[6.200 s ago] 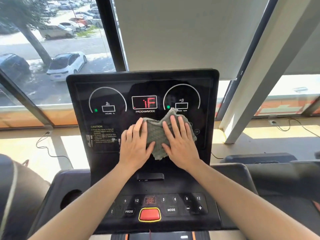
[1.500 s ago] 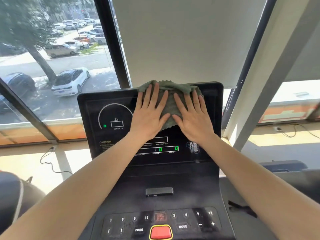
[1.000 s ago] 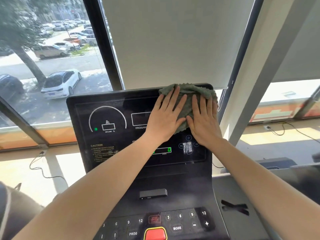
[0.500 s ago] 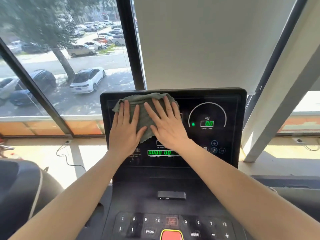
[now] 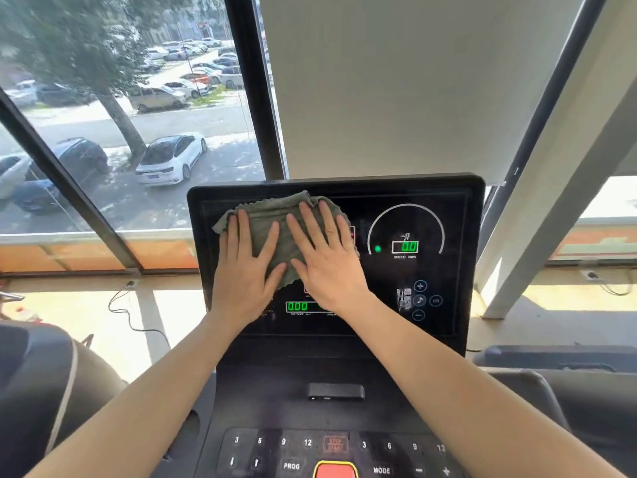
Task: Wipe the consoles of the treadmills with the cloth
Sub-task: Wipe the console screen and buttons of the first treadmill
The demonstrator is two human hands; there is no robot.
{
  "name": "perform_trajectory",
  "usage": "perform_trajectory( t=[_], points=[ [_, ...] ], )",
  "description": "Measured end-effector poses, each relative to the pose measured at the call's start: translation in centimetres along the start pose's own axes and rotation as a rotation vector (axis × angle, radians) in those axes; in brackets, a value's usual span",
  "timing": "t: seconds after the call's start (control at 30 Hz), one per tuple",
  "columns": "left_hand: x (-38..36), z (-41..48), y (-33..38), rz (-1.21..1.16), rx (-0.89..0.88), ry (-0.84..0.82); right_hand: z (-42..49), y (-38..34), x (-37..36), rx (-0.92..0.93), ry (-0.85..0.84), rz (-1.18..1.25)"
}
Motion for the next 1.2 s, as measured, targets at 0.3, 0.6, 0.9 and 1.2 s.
perform_trajectory(
  t=[0.3, 0.6, 0.9, 1.2],
  points=[
    [-1.5, 4.5, 13.4, -0.006, -0.213, 0.017, -6.6, 12.6, 1.0, -0.184, -0.016, -0.081],
    [-4.7, 3.6, 23.5, -0.036, -0.389, -0.081, -15.9, 19.1, -0.5, -0.405, -0.109, -0.081],
    [-6.1, -1.0, 17.6, -0.039, -0.301, -0.106, -15.2, 11.9, -2.5, -0.350, -0.118, 0.014],
    [-5.5, -7.4, 3.1, -0.010, 0.017, -0.104, -8.9, -1.5, -4.5, -0.051, -0.159, 0.067]
  ],
)
Point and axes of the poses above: each hand's wrist, its own z-axis towards the middle knuckle, its own x-axis out of the back of the hand, y = z × x, the point moved 7 cm from there along z, towards the middle knuckle, and after that the axes turned 5 degrees about -z, right-handed, at the moved point
